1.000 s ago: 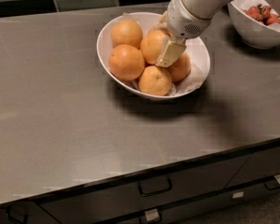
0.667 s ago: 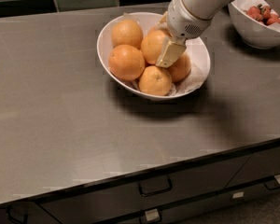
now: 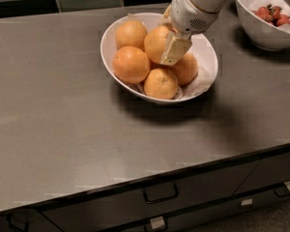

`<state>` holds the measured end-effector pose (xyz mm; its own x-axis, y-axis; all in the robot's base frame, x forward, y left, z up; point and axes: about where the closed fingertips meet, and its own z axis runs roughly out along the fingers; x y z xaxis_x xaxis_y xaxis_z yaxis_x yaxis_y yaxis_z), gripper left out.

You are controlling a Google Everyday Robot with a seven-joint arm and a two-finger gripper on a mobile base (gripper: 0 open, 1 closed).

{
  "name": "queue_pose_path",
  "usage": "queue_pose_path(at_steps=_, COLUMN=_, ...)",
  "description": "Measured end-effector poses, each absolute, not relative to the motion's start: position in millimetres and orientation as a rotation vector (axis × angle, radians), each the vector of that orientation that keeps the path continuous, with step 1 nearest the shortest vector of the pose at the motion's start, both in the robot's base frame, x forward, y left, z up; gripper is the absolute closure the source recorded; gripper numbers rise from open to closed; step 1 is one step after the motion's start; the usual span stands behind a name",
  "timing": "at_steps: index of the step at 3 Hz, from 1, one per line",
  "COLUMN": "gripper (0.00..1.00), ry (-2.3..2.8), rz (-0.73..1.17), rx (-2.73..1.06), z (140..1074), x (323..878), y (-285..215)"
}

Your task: Pick orange from white bowl

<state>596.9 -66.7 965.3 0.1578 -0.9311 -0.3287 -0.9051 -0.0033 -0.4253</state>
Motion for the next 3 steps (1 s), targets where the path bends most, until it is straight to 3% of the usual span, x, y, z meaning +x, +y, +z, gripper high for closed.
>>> queue_pose_path(at_steps=3, gripper=1.00, ry=1.665, rz=-0.194, rx=-1.880, z=1022.6, x=582.2, y=-64.6)
